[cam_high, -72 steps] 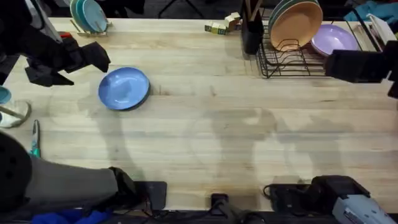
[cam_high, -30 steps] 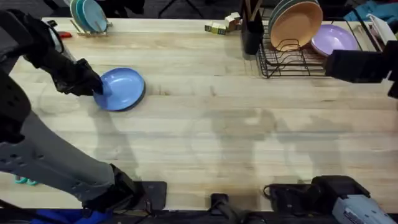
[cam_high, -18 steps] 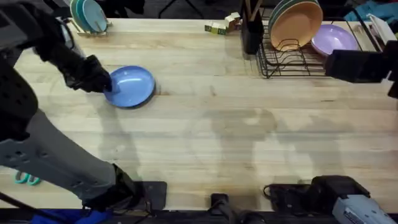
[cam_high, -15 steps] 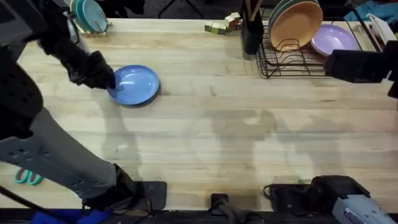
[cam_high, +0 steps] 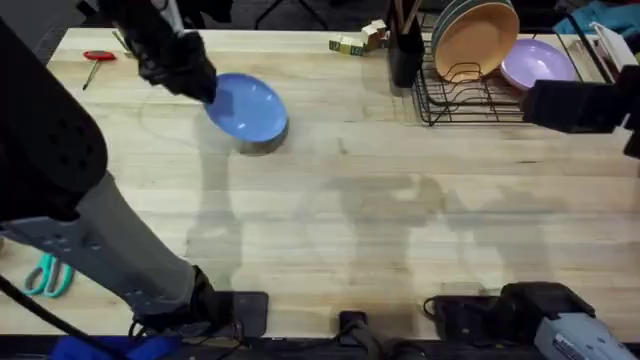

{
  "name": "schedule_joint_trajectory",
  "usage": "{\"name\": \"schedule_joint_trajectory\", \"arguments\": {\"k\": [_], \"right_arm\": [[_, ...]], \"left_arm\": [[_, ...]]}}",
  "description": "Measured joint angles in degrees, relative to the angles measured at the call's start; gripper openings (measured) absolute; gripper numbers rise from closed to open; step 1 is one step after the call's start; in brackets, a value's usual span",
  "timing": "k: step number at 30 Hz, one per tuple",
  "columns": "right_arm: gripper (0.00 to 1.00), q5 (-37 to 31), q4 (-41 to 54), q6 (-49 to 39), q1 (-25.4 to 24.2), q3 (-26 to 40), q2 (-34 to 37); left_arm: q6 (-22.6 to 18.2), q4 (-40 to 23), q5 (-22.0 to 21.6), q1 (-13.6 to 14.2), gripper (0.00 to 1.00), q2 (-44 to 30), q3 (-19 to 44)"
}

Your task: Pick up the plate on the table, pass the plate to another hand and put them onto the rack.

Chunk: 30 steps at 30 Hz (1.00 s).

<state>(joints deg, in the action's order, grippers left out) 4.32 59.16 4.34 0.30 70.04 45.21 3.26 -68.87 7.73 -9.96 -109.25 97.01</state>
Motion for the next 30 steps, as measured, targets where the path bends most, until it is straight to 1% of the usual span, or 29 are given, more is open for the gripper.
{"name": "schedule_joint_trajectory", "arguments": {"k": [3,7,13,15,18,21,24,30], "right_arm": [[0.992,0.0,0.0,0.0,0.0,0.0,0.0],[0.992,0.0,0.0,0.0,0.0,0.0,0.0],[0.992,0.3,-0.2,0.3,0.0,0.0,0.0],[0.992,1.3,-0.2,1.1,0.0,0.0,0.0],[0.992,2.4,-0.3,3.0,0.0,0.0,0.0],[0.992,2.9,-0.3,6.1,0.0,0.0,0.1],[0.992,3.5,-0.7,10.4,0.0,0.0,0.7],[0.992,8.2,-4.3,14.4,0.0,0.0,3.7]], "left_arm": [[0.0,-1.4,1.3,1.9,0.043,0.0,3.0],[0.0,-2.7,4.4,3.3,0.043,0.0,6.2],[0.0,-3.9,10.9,3.8,0.043,0.0,9.6],[0.0,-3.8,13.4,3.8,0.043,0.0,10.0],[0.0,-3.9,15.8,4.0,0.043,0.0,10.0],[0.0,-3.9,17.1,4.6,0.043,0.5,10.0],[0.0,-3.9,17.8,5.7,0.043,1.9,10.0],[0.0,-4.0,18.6,9.4,0.043,6.6,10.0]]}}
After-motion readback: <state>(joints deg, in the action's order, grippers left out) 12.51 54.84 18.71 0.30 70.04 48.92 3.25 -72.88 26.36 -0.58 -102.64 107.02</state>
